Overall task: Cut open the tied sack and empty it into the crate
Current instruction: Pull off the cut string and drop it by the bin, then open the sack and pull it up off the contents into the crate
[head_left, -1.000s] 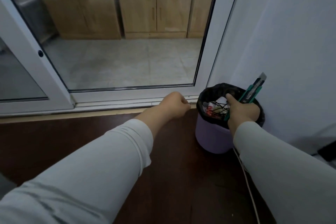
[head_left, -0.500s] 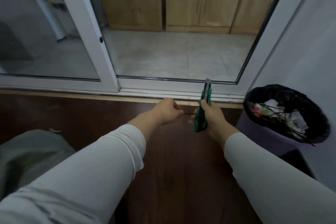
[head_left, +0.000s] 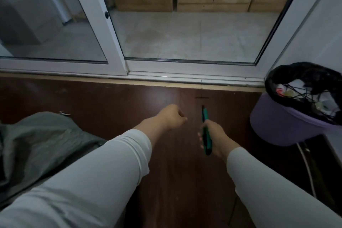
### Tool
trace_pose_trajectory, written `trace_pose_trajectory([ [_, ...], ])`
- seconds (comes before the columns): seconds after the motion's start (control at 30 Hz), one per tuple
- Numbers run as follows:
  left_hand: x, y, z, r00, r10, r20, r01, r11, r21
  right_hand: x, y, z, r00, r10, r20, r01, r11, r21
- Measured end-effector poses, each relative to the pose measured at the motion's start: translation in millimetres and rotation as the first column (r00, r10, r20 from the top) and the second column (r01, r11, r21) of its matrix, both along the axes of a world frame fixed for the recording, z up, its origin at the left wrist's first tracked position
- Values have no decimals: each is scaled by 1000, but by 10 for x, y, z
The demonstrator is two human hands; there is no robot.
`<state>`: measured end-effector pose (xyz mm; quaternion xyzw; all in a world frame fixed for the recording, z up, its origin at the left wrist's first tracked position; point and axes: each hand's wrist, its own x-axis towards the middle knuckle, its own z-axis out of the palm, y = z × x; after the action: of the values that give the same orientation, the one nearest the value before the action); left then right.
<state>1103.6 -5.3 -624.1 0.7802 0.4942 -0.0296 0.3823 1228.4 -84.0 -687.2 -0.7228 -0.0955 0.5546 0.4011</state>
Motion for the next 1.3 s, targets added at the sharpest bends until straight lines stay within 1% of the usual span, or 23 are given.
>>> trace_pose_trajectory([
  [0.03,55,-48,-68,1000,-19,-23,19,1000,-13,41,-69,-137,999,-4,50,9,996,-86],
  [0.07,108,-90,-139,998,-41,-46,40,999,-25,93,-136,-302,989,48,139,-24,985,-170],
  [0.13,201,-162,-263,993,-80,-86,76,996,-48,197,-298,-622,910,241,338,-120,932,-343],
  [0.17,240,-192,-311,989,-99,-106,94,994,-53,222,-383,-740,856,329,399,-148,895,-422],
  [0.2,270,-216,-352,985,-118,-125,112,992,-53,243,-469,-838,823,381,422,-151,861,-485],
  [0.23,292,-234,-382,981,-134,-140,128,990,-51,255,-545,-918,808,407,425,-144,837,-528],
  [0.33,313,-249,-420,975,-147,-167,140,989,-57,239,-698,-1049,771,459,441,-120,785,-607],
  [0.53,144,-185,-332,966,-136,-222,131,991,-36,213,-671,-991,737,523,427,-122,725,-678],
  [0.57,81,-165,-294,966,-121,-227,117,993,-29,196,-608,-940,724,530,441,-128,732,-670],
  [0.63,-81,-114,-194,968,-87,-236,84,996,-23,115,-417,-796,695,534,481,-187,781,-596],
  [0.7,-326,-55,-47,951,-106,-291,100,994,-35,-63,-155,-604,665,537,519,-319,833,-453],
  [0.73,-484,-26,42,920,-148,-364,144,989,-39,-196,-25,-486,652,543,529,-399,839,-370],
  [0.8,-884,32,276,791,-236,-565,255,966,-47,-553,223,-237,638,549,539,-539,819,-196],
  [0.83,-1105,59,416,722,-245,-647,276,959,-55,-768,332,-107,640,551,536,-588,800,-119],
  [0.9,-1586,90,677,603,-201,-772,252,966,-55,-1253,494,137,659,570,490,-661,750,16],
  [0.97,-2098,71,880,447,-142,-883,261,965,-22,-1746,574,365,678,625,388,-711,692,127],
  [1.0,-2365,40,955,369,-106,-923,276,961,0,-1965,580,472,667,663,341,-738,652,175],
  [1.03,-2636,6,1015,312,-73,-947,297,955,24,-2158,571,559,641,701,313,-766,608,208],
  [1.1,-3152,-79,1090,234,-24,-972,324,945,55,-2469,540,645,567,755,328,-823,518,231],
  [1.17,-3549,-176,1131,181,-19,-983,252,967,28,-2699,529,643,482,788,383,-876,442,194],
  [1.23,-3784,-309,1174,183,-63,-981,106,993,-44,-2886,516,615,381,819,429,-920,380,92],
  [1.27,-3875,-377,1183,205,-80,-976,43,996,-73,-2964,512,607,342,833,435,-934,354,56],
  [1.3,-3950,-453,1201,239,-84,-967,-5,996,-88,-3040,517,593,323,845,426,-939,341,35],
])
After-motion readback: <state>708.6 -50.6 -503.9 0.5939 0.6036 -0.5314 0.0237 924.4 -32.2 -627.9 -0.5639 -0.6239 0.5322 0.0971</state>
